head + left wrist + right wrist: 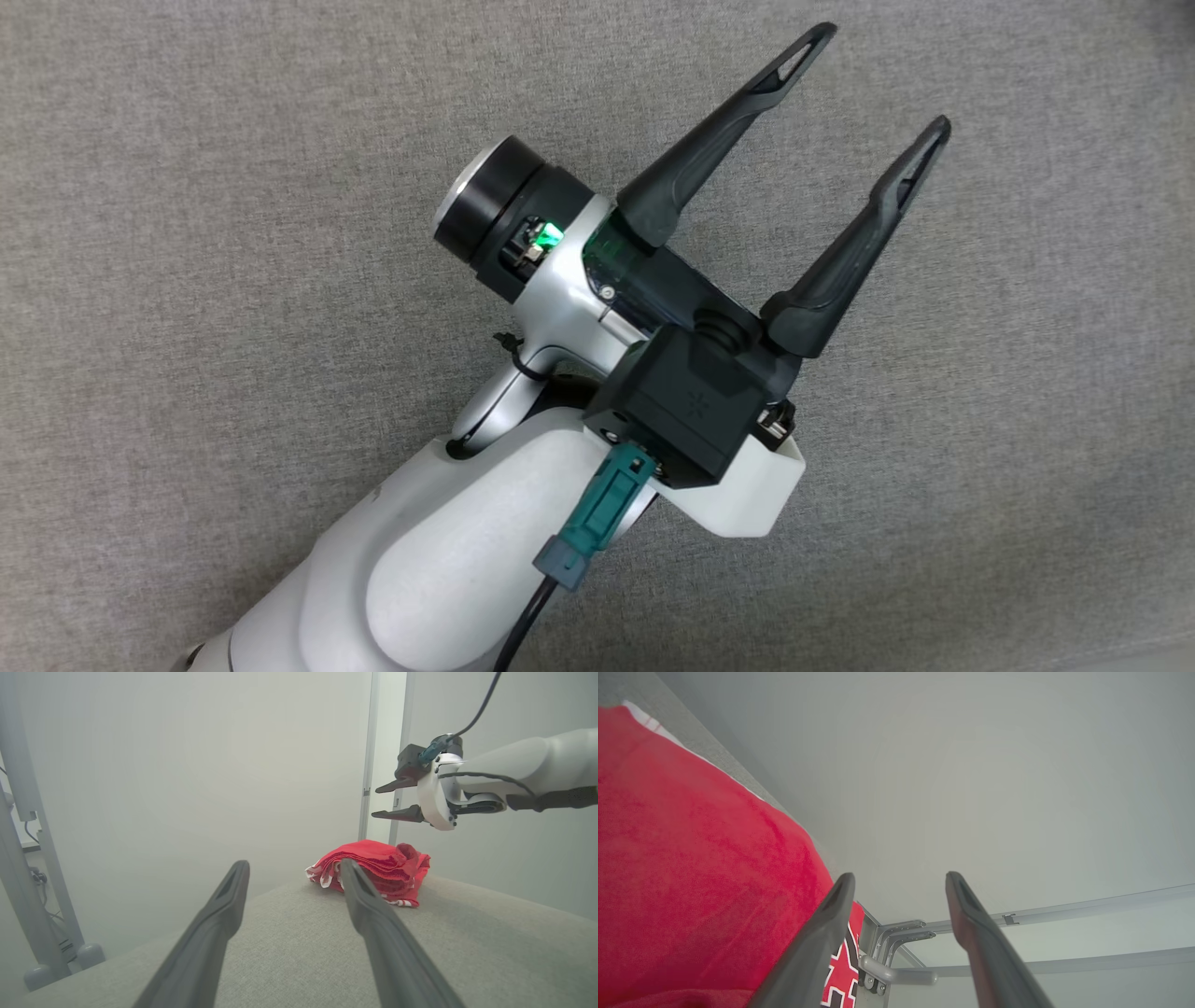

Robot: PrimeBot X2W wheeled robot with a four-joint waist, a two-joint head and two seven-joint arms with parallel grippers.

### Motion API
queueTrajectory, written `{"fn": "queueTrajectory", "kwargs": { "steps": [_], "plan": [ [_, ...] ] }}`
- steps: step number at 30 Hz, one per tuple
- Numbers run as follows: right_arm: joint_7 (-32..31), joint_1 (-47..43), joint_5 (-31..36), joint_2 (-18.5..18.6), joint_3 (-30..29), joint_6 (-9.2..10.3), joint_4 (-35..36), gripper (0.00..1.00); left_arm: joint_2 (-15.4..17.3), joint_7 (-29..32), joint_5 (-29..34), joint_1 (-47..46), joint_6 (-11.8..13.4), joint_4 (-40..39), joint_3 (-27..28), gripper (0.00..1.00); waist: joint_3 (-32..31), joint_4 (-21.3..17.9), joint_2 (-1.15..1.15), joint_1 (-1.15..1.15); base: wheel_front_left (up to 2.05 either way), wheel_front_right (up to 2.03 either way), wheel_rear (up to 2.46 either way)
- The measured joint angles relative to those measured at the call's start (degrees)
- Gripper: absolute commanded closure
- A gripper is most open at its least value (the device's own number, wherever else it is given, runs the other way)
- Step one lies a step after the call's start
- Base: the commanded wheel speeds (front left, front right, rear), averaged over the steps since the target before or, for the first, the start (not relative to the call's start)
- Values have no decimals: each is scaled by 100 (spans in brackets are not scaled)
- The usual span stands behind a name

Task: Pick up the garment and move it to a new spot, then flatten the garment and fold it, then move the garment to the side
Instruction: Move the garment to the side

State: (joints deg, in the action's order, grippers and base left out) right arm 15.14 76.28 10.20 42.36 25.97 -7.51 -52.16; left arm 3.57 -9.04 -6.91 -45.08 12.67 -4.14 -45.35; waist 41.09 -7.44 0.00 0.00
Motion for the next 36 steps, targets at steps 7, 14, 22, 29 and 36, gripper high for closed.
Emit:
{"fn": "queueTrajectory", "kwargs": {
  "steps": [7,14,22,29,36],
  "plan": [
    [0,-839,676,-858,-1062,0,761,0,88,-80,-202,349,166,30,97,0,-396,12,0,0,0,0,0],
    [-1,-1998,-1279,-2005,-1217,0,1256,0,285,-267,-578,1124,498,116,416,0,-1027,36,0,0,0,0,0],
    [-1,-3321,-2649,-2549,-1145,1,2243,0,501,-452,-1046,2136,909,124,912,0,-1820,72,0,0,0,0,0],
    [0,-4525,-2693,-2909,-1317,1,3207,0,646,-558,-1317,2863,1106,81,1317,0,-2501,130,0,0,0,0,0],
    [0,-5695,-2117,-3083,-1592,1,4124,0,784,-587,-1496,3498,999,-45,1588,0,-3074,157,0,0,0,0,0]
  ]
}}
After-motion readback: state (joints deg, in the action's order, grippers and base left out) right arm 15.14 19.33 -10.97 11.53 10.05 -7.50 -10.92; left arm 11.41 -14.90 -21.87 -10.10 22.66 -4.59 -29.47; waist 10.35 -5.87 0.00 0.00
